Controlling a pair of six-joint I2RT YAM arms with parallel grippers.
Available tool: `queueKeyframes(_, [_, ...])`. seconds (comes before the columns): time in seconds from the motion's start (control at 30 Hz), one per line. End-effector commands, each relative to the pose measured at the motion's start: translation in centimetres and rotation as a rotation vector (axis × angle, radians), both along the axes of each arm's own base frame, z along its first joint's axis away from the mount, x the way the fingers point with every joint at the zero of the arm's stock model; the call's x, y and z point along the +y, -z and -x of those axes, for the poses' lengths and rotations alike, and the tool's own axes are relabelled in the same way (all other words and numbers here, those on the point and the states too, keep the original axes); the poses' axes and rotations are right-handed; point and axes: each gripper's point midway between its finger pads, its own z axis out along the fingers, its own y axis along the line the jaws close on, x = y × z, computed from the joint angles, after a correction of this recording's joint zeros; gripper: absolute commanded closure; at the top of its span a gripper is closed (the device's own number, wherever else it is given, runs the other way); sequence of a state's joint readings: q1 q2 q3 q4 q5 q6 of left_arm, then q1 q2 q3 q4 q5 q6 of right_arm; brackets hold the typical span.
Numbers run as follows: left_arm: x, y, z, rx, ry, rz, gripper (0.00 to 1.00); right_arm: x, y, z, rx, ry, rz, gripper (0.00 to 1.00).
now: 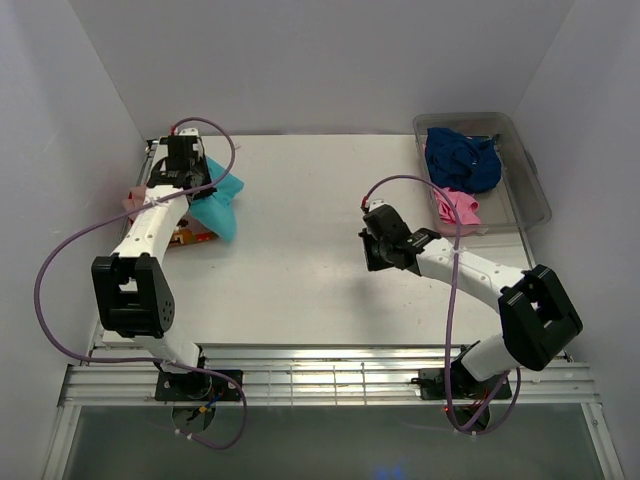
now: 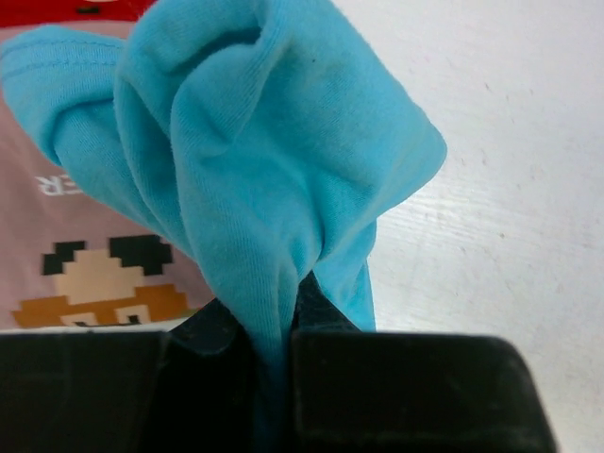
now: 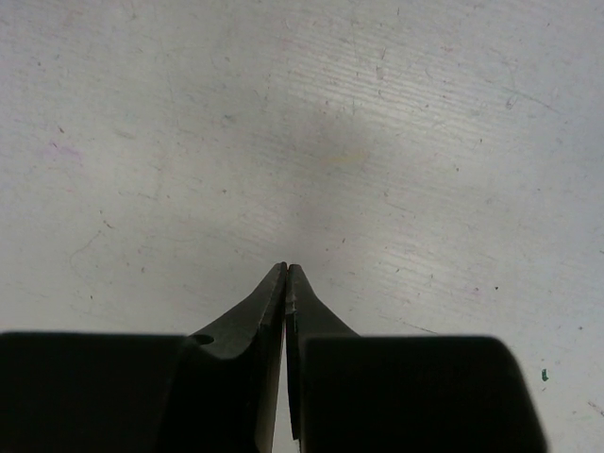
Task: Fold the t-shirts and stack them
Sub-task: Put the neatly folded tshirt into the corner of the board with the left arm
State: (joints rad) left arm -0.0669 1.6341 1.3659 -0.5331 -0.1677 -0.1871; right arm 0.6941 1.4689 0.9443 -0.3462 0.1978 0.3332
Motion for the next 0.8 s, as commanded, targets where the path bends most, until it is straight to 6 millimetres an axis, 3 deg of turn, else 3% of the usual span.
queueKeyframes(0.0, [2.4, -4.9, -1.6, -0.119, -0.002, -0.014, 1.00, 0.1, -0.6, 0.4, -0.017, -0.013, -0.034, 0.92])
queueKeyframes(0.03, [2.5, -5.2, -1.9, -0.127, 0.004, -0.013, 1.00, 0.1, -0.5, 0.6, -0.014, -0.014, -0.033, 0.92])
queueKeyframes(0.07, [4.7, -5.1, -2.2, -0.127, -0.030, 0.000, 1.00, 0.0, -0.6, 0.7, -0.015, -0.013, -0.038, 0.92])
queueKeyframes(0.13, [5.7, -6.2, -3.0, -0.151, -0.039, -0.003, 1.00, -0.1, -0.3, 1.1, -0.004, -0.014, -0.041, 0.92])
queueKeyframes(0.27, [8.1, -6.2, -3.8, -0.160, -0.082, 0.028, 1.00, -0.1, -0.1, 1.4, 0.008, -0.014, -0.050, 0.92])
queueKeyframes(0.43, [11.1, -3.4, -3.4, -0.117, -0.137, 0.056, 1.00, 0.0, 0.0, 1.7, 0.018, -0.015, -0.061, 0.92])
queueKeyframes(0.67, [13.4, 0.8, -1.8, -0.054, -0.204, 0.103, 1.00, 0.0, -0.5, 2.1, 0.019, -0.016, -0.080, 0.92])
queueKeyframes(0.77, [15.4, 2.0, -1.6, -0.027, -0.290, 0.045, 0.90, 0.2, -1.1, 2.5, 0.017, -0.021, -0.104, 0.92])
